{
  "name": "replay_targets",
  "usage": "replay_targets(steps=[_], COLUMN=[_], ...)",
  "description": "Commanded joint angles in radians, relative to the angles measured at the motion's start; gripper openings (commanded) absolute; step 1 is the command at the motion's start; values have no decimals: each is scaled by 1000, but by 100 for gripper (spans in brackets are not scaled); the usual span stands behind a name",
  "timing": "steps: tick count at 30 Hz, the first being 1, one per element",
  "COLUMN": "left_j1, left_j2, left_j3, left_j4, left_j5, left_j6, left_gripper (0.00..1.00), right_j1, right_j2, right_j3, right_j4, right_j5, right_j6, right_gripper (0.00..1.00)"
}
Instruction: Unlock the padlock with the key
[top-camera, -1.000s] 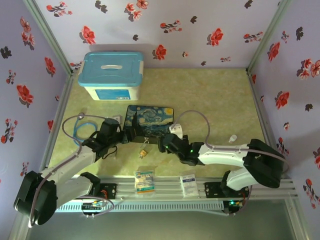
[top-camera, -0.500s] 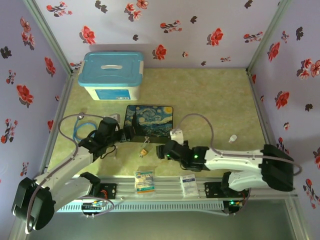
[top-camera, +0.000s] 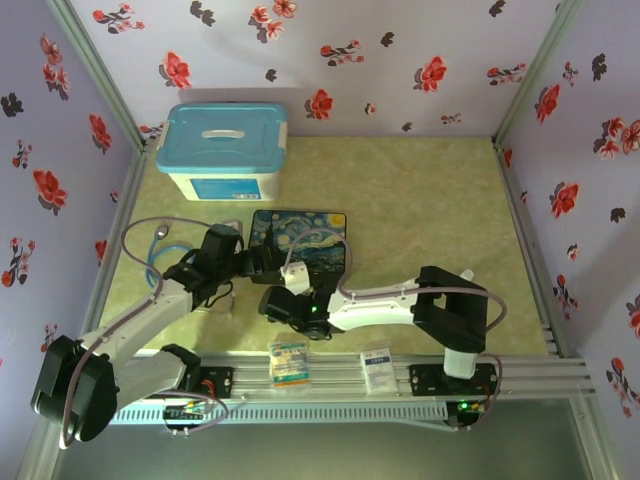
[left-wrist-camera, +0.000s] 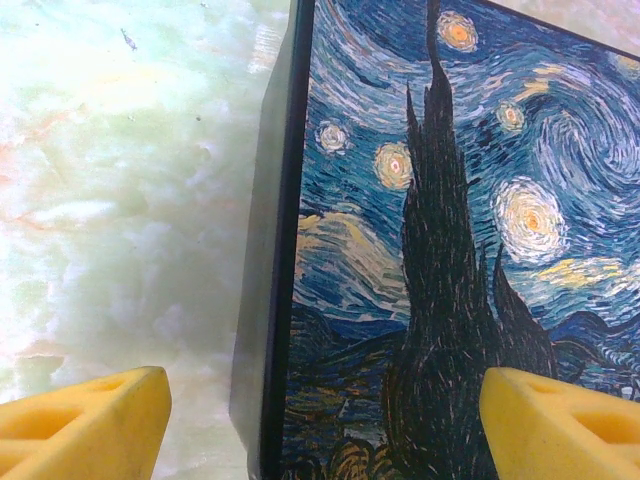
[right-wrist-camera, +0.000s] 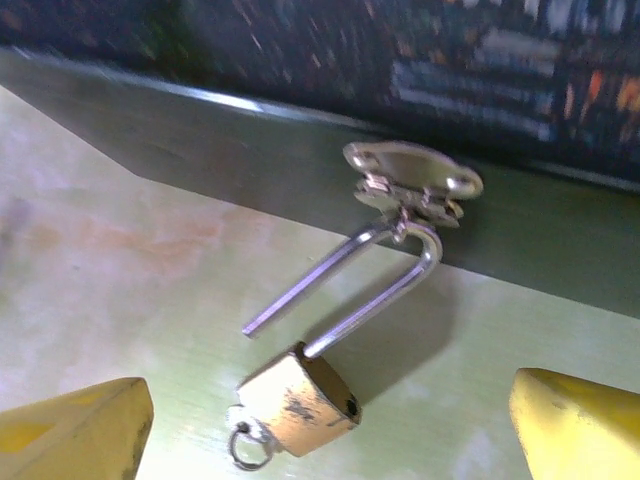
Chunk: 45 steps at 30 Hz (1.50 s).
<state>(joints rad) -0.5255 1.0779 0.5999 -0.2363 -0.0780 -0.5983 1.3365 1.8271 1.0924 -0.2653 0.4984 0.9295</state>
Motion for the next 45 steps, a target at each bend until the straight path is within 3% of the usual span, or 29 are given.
replay_targets(steps=[1, 8, 23, 32, 36, 45], left_j1=[7, 7, 9, 9, 9, 9], left_j2=[-19, -16, -59, -84, -81, -61], left_j3=[-8, -23, -34, -38, -50, -49], left_j4=[29, 52, 54, 28, 45, 60], left_j5=[-13, -12, 17, 16, 15, 17], left_j6=[21, 16, -8, -2, -9, -6], left_gripper=[81, 81, 80, 80, 80, 80], right_j1=[12, 19, 43, 46, 43, 35], right_j2=[42, 99, -45, 4, 54, 69], right_j3=[15, 49, -85, -19, 29, -25], right_j4=[-50, -86, -53, 3, -71, -34], right_j5=[37, 36, 22, 49, 128, 90], right_j6=[46, 41, 93, 108, 132, 165], right_gripper=[92, 88, 79, 86, 82, 65])
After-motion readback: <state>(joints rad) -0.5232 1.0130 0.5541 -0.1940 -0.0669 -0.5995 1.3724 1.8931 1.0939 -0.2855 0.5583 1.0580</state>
